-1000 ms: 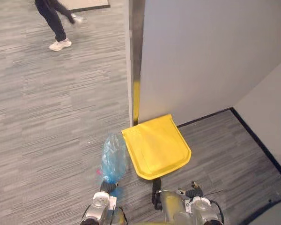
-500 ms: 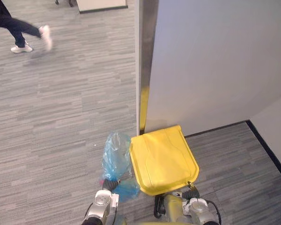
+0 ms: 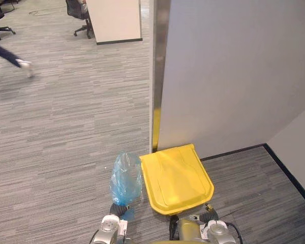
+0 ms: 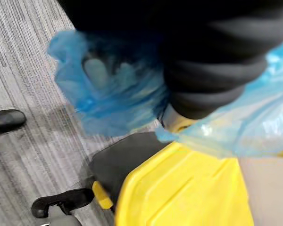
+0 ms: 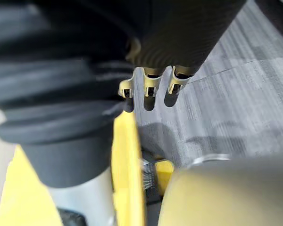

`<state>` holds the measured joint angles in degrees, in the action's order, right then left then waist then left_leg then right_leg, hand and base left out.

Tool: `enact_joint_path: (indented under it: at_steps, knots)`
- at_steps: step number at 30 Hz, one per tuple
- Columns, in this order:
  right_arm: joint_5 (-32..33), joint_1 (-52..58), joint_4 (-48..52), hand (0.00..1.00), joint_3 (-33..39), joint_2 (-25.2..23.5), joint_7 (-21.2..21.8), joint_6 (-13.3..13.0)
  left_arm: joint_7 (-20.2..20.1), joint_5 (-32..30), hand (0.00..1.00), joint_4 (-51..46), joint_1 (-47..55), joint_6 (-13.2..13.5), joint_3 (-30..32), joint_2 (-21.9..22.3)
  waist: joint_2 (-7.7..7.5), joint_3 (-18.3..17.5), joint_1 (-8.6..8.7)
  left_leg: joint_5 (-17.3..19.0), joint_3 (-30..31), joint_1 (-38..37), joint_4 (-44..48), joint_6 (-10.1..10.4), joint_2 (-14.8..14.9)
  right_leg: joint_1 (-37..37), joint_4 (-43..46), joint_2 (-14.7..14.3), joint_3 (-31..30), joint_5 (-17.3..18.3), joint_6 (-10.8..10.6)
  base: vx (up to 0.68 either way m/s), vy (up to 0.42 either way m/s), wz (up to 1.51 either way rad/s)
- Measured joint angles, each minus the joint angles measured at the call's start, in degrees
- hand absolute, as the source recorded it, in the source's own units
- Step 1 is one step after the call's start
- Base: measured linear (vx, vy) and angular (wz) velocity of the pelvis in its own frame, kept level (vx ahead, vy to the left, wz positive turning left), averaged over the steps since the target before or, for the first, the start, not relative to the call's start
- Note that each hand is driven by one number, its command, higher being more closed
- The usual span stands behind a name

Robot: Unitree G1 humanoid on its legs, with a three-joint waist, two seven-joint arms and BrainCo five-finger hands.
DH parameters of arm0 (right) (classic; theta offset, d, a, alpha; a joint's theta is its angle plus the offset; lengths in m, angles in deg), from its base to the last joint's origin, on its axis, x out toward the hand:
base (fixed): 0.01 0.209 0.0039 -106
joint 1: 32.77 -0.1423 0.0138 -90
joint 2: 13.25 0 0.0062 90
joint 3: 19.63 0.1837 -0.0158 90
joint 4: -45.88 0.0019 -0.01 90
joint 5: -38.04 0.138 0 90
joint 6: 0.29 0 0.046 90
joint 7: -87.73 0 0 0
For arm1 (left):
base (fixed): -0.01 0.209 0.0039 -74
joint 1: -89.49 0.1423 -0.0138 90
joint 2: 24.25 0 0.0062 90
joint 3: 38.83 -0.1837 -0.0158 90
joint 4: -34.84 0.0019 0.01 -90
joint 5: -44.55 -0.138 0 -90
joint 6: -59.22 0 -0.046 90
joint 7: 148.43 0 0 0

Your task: Gather rubbish on tea table into small bin, then transfer packed bag to large trash can.

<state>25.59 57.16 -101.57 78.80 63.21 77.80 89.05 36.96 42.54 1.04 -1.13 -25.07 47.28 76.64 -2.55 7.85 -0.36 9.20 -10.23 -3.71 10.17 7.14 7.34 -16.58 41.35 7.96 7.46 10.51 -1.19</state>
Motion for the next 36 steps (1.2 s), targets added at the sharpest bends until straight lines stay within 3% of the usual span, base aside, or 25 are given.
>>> enact_joint_path:
  at_steps: [1, 2, 3, 4, 5, 6, 7, 8, 9, 10, 14, 16, 17, 18, 19, 20, 21, 23, 27, 36]
  knots:
    - [0.00, 0.25, -0.02, 0.00, 0.24, 0.06, -0.04, -0.03, 0.00, 0.00, 1.00, 0.00, 0.11, -0.01, 0.00, -0.04, 0.01, 0.00, -0.02, -0.24, 0.31, 0.10, -0.01, 0.25, 0.33, 1.01, 1.65, 0.41, -0.01, 1.14, -0.17, -0.25, -0.244, 0.28]
    - [-0.02, 0.96, -0.18, 0.00, 0.33, 0.19, -0.10, -0.10, -0.04, 0.00, 1.00, 0.08, 0.35, -0.02, -0.02, -0.18, -0.28, -0.18, -0.12, -1.33, 1.47, 0.86, -0.03, 1.12, 0.63, 4.33, 3.87, 2.57, -0.60, 4.49, -2.58, -0.20, -0.270, 0.20]
    - [0.00, 0.94, -0.96, 0.00, 0.36, 0.17, -0.05, -0.16, -0.09, -0.01, 1.00, 0.32, 0.18, -0.08, 0.05, -0.80, -1.99, -0.55, -0.08, -2.92, 1.98, 2.03, -0.34, 1.79, 0.00, 5.76, 1.30, 3.59, -2.01, 7.73, -5.80, -0.24, -0.319, 0.19]
    - [0.00, 1.20, -1.03, 0.00, 0.40, 0.32, 0.01, -0.11, -0.12, -0.02, 1.00, 0.97, 0.11, -0.41, -0.24, -0.50, -1.97, -0.55, -0.12, -3.87, 2.62, 2.63, -1.50, 1.09, -0.69, 6.79, -3.84, 1.90, -1.68, 8.78, -5.38, -0.18, -0.233, 0.05]
    - [0.01, 1.11, -1.13, 0.00, 0.53, 1.84, -0.11, -0.01, -0.62, -0.02, 1.00, 1.44, 0.15, -1.08, -1.28, 0.52, 0.42, -1.50, -0.46, -3.90, 3.42, 4.42, -1.68, 0.05, -0.85, 9.01, -12.92, -0.50, -2.03, 7.78, -2.80, -0.13, -0.127, -0.03]
    - [0.00, 1.08, -1.63, 0.00, 0.66, 3.84, -0.12, 0.00, -0.78, -0.01, 1.00, 1.59, 0.34, -1.21, -1.58, 2.12, 4.24, -2.11, -0.54, -4.86, 4.34, 6.48, -2.00, -2.69, 0.38, 10.61, -18.64, -3.12, -1.57, 4.54, -2.12, -0.09, -0.027, -0.08]
    - [0.01, 1.17, -2.23, 0.00, 0.53, 4.39, -0.19, 0.18, -0.71, 0.08, 1.00, 0.05, 0.71, -0.88, -0.84, 1.63, 3.52, -2.14, -1.21, -6.36, 2.82, 8.34, -1.69, -2.65, -1.75, 9.31, -13.90, -1.42, -2.42, 5.92, -1.81, -0.07, -0.014, 0.04]
    - [0.02, 1.27, -2.68, 0.00, 0.37, 4.18, -0.21, 0.37, -0.66, 0.10, 1.00, -0.29, 0.67, -0.90, -0.73, 1.10, 2.20, -2.42, -1.10, -7.37, 2.82, 9.02, -1.89, -1.20, -2.38, 9.45, -15.75, -1.10, -4.00, 8.74, -2.23, -0.13, -0.064, 0.23]
    - [0.02, 0.61, -4.02, 0.00, 0.37, 4.47, -0.12, 0.65, -0.71, 0.14, 1.00, 0.32, -0.32, -1.32, -0.87, 1.29, 2.67, -1.50, -0.56, -9.44, 3.60, 10.86, -2.45, -0.55, -1.25, 8.24, -16.88, -3.09, -3.89, 6.44, -0.79, -0.20, -0.127, 0.18]
    - [0.06, 0.55, -4.04, 0.00, 0.39, 4.65, -0.21, 0.60, -0.63, 0.55, 1.00, 0.29, 0.24, -1.08, -1.34, 1.08, 3.59, -1.66, -1.28, -10.96, 3.31, 12.07, -3.69, -0.54, 0.35, 7.53, -19.11, -4.63, -3.33, 4.29, 0.09, -0.20, -0.089, 0.08]
    - [0.16, 0.20, -4.13, 0.00, 0.62, 5.15, -0.52, 0.63, -0.65, 1.16, 1.00, 0.69, 1.03, -1.11, -2.29, 0.84, 4.38, -0.65, -1.11, -15.68, 4.72, 12.94, -9.15, 1.32, 2.20, 5.75, -21.30, -6.48, -1.28, 1.39, 2.04, -0.23, -0.053, 0.12]
    - [0.39, 0.19, -4.04, 0.00, 2.31, 4.30, -0.94, 0.61, -0.69, 1.13, 1.00, 0.52, 0.60, -1.06, -2.23, 0.57, 3.29, -0.03, -0.81, -13.17, 3.68, 13.96, -7.75, 0.52, 1.57, 5.56, -23.48, -4.53, 0.04, -0.73, 2.91, -0.16, 0.027, 0.26]
    - [1.28, 0.23, -4.03, 0.00, 2.82, 4.17, -1.25, 0.61, -0.66, 1.12, 1.00, 0.48, -0.46, -1.04, -2.22, 0.10, 1.40, 1.02, -0.65, -11.52, 1.69, 14.70, 1.14, -1.59, -0.75, 6.06, -24.84, -1.71, 0.06, -2.16, 2.15, -0.15, 0.028, 0.33]
    - [1.31, 0.74, -3.68, 0.00, 2.75, 4.19, -1.33, 0.55, -0.66, 1.12, 1.00, 0.50, -0.19, -1.01, -2.24, 0.27, 1.12, 1.16, -0.14, -9.02, 1.08, 13.07, 6.12, -1.80, -1.92, 7.14, -26.85, -0.47, 0.15, -3.33, 0.99, -0.15, 0.043, 0.31]
    - [1.31, 1.26, -3.40, 0.00, 2.72, 4.36, -1.34, 0.53, -0.67, 1.12, 1.00, 0.51, 0.10, -1.01, -2.25, 0.42, 1.59, 0.94, 0.00, -7.65, 1.03, 11.92, 5.59, -1.77, -1.90, 7.33, -27.62, -0.65, 0.16, -3.44, 0.36, -0.11, 0.109, 0.19]
    - [1.32, 2.15, -2.47, 0.00, 2.78, 4.99, -1.34, 0.47, -0.64, 1.12, 1.00, 0.51, 0.79, -1.01, -2.25, 0.77, 4.51, -0.35, 0.09, -5.07, 1.45, 8.44, -0.31, -1.40, -1.28, 7.65, -28.92, -1.89, 0.31, -4.31, -0.91, -0.07, 0.215, 0.04]
    - [1.35, 2.38, -2.57, 0.00, 3.30, 4.96, -1.32, 0.54, -0.60, 1.11, 1.00, 0.75, 0.70, -1.12, -2.21, 0.27, 5.23, -0.36, 0.17, -4.65, 1.18, 6.85, -4.17, -1.60, -1.40, 7.51, -29.19, -1.91, 0.05, -5.13, -1.70, -0.04, 0.192, 0.02]
    - [1.35, 2.38, -2.18, 0.00, 4.31, 3.96, -1.17, 0.44, -0.52, 1.07, 1.00, 0.68, 1.40, -1.13, -2.25, -1.04, 4.18, -0.36, 0.14, -5.00, 0.25, 6.63, -5.55, -1.80, -2.47, 9.22, -33.66, -1.48, -0.20, -8.61, -2.80, -0.05, 0.144, -0.09]
    - [1.33, 2.51, -2.18, 0.00, 4.24, 3.16, -1.17, 0.24, -0.39, 1.02, 1.00, 0.74, 1.91, -1.16, -2.28, -2.42, 3.15, -0.98, 0.17, -4.92, -0.20, 6.14, -6.01, -2.65, -3.63, 11.12, -37.48, -0.73, -0.68, -11.01, -3.87, -0.01, 0.115, -0.06]
    - [1.31, 2.23, -2.42, 0.00, 3.61, 3.01, -1.10, 0.22, -0.39, 0.50, 1.00, 1.37, 2.04, -1.15, -3.02, -2.52, 2.93, -1.22, 0.15, -4.23, -0.33, 4.64, -5.35, -3.33, -3.86, 12.39, -37.20, -0.87, -0.83, -10.52, -4.04, 0.06, 0.017, -0.03]
